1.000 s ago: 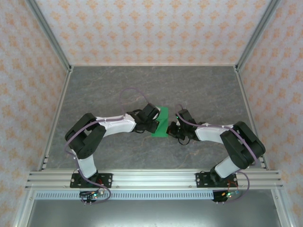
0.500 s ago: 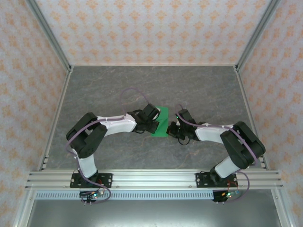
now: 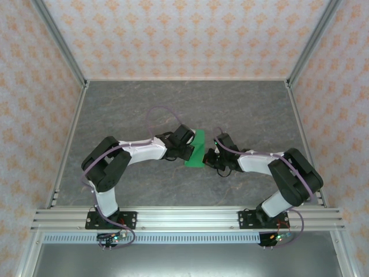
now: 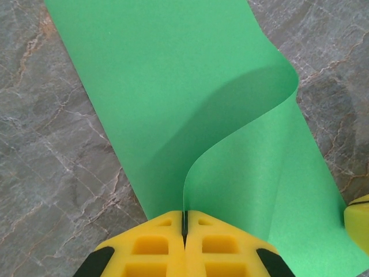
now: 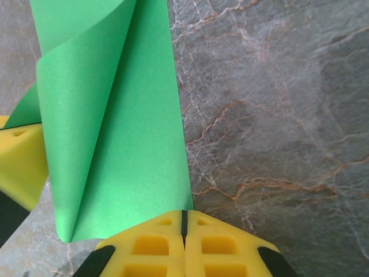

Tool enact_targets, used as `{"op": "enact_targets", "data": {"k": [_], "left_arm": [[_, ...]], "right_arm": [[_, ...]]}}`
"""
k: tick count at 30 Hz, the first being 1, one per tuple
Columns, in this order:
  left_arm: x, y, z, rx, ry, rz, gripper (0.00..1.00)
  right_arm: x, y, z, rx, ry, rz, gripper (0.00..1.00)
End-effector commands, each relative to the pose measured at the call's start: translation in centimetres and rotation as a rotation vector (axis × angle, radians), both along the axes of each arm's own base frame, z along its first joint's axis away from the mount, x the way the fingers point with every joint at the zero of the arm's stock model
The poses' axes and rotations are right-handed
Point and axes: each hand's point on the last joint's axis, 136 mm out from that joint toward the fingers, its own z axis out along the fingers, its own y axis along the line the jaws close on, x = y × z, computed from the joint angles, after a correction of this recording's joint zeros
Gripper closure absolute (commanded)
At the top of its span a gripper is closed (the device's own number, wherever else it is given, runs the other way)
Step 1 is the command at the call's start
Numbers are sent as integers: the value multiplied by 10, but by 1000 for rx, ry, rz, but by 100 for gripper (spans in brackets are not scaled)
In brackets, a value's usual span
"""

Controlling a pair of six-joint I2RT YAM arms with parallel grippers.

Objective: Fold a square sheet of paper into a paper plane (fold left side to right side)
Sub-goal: Fold the triangle a second time at the center of the table.

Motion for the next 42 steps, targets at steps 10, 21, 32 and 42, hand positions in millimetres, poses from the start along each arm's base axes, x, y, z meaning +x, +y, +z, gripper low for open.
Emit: {"op": "enact_targets", "data": {"k": [10,21,32,42], "left_arm": [[6,8,-5,40,-12,19,97],[6,13,-9,67,-14,28,97],[4,11,-15,65,3,18,97],[-3,12,-25,65,34,5,97]], "right_arm": [[-20,-23,-27,-129,88,-12,92],[-20,-23,-27,-131,89,-10,92],[-20,-24,-27,-132,88,-9,92],[-17,-20,-22,-111,76,-10,92]]}}
